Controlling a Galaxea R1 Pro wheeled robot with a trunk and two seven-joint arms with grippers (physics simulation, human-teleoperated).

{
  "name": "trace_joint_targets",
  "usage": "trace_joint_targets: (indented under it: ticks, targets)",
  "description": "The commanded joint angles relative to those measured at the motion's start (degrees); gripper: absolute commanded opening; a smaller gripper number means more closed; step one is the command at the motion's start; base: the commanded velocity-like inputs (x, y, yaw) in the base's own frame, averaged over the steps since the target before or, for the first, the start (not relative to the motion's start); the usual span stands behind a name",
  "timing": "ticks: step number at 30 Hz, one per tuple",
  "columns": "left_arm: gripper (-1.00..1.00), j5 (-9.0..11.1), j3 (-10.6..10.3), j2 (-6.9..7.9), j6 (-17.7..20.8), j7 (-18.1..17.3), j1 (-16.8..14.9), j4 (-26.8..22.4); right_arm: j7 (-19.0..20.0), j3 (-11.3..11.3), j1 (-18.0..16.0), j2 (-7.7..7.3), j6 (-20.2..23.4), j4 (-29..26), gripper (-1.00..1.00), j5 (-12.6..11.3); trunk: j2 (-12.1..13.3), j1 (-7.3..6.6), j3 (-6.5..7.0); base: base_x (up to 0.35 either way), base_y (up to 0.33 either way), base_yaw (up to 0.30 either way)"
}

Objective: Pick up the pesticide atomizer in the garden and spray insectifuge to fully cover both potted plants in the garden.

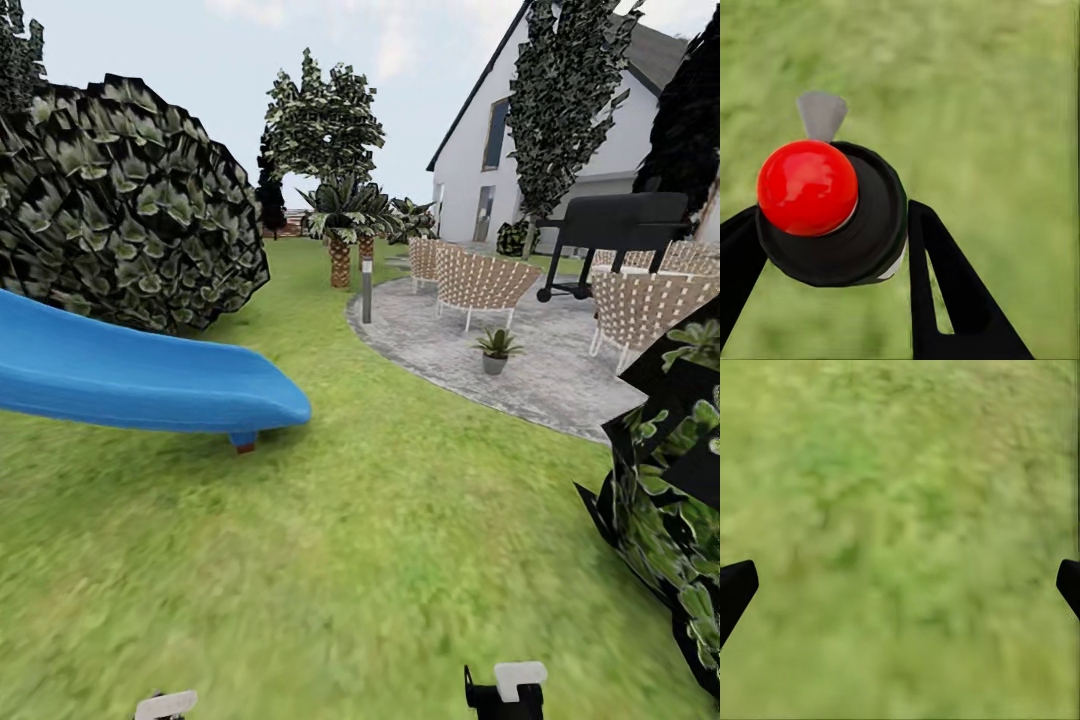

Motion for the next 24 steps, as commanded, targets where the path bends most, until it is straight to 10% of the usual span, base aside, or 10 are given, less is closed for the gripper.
trace_joint_targets:
  ticks: [1,24]
  targets:
    - [-1.0,0.6,-0.5,0.01,-0.1,-0.2,0.0,0.0,-0.5,-0.2,-0.1,0.02,-0.1,0.1,1.0,0.6,0.0,0.02,-0.06,0.315,0.164,-0.267]
    - [-1.0,0.6,-0.4,0.1,-0.1,-0.2,0.0,0.0,-0.3,-0.1,-0.1,-0.07,-0.1,0.1,1.0,0.7,0.0,0.02,-0.06,0.307,0.192,-0.138]
